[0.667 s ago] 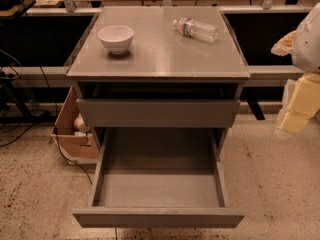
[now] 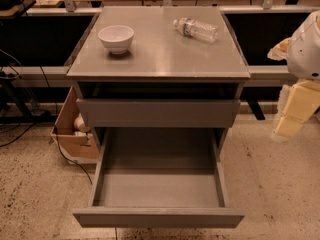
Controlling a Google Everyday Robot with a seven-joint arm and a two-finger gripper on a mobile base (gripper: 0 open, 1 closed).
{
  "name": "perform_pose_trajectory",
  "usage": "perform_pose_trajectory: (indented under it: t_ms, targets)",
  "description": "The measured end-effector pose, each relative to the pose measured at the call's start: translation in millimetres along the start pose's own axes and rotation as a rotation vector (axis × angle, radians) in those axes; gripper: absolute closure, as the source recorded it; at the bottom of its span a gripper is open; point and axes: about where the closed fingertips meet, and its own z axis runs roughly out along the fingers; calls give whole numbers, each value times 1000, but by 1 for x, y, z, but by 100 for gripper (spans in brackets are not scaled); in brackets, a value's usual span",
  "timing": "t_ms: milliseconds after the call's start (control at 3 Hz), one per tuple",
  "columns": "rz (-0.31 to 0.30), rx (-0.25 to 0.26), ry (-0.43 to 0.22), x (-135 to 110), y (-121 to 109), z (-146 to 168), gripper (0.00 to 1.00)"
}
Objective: Close middle drawer
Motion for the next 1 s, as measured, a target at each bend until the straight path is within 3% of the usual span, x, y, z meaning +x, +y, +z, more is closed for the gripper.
perform_pose_trajectory:
  t_ms: [333, 667, 1000]
  targets:
    - [-32, -5, -18, 8, -2, 32, 0]
    - [-103, -1, -38, 16, -6, 81, 0]
    - [-217, -5, -42, 30, -12, 151, 0]
